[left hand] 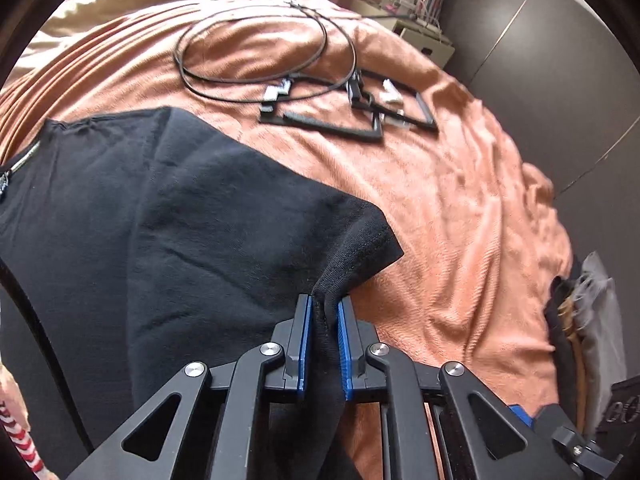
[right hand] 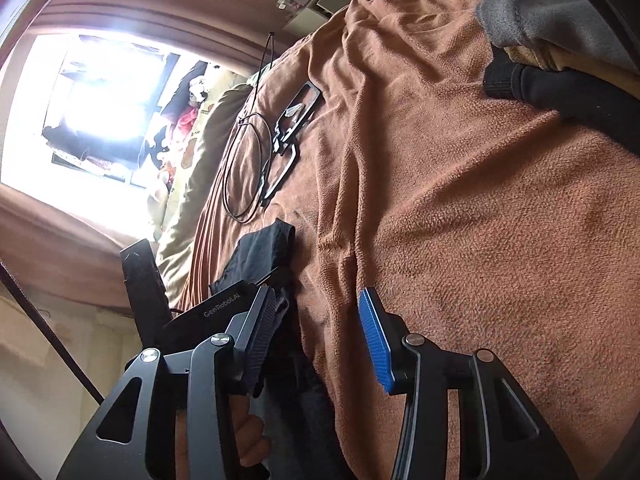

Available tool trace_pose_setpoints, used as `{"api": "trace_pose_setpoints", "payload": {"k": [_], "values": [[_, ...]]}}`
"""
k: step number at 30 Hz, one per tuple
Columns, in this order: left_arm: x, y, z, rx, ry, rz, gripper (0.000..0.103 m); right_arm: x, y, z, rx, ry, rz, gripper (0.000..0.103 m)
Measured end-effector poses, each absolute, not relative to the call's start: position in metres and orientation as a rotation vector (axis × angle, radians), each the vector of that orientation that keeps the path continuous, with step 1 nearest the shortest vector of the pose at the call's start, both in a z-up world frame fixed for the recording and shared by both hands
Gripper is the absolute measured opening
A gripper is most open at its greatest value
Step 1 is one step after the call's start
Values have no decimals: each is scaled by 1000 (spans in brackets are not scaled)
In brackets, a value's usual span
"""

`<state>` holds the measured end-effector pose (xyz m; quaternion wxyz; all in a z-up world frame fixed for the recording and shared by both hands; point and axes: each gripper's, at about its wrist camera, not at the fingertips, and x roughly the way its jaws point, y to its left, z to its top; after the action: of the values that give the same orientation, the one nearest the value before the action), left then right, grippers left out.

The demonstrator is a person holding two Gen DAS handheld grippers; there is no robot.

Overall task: Fold small clothes
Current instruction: 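Grasp the sleeve with the left tool, fold it back, and release, then raise both open tools above the side-folded black shirt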

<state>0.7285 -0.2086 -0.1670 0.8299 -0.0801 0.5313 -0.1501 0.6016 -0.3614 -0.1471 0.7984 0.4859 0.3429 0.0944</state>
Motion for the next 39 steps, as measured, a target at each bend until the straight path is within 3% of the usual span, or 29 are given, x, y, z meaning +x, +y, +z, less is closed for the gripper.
{"api": "trace_pose_setpoints", "payload": {"k": [11,31,35,39], "values": [[718,-135,-117,-232,1051,-280,13,621,-331,-147,1052,737,255,42],[706,-11,-126,-305,1050,-86,15,664,-280,-146,944,783,283,42],[706,7,-132,-323,1043,-54,26,665,-275,-146,925,795,274,42],[708,17,-142,-329,1049,-49,27,668,-267,-144,905,794,282,42]]}}
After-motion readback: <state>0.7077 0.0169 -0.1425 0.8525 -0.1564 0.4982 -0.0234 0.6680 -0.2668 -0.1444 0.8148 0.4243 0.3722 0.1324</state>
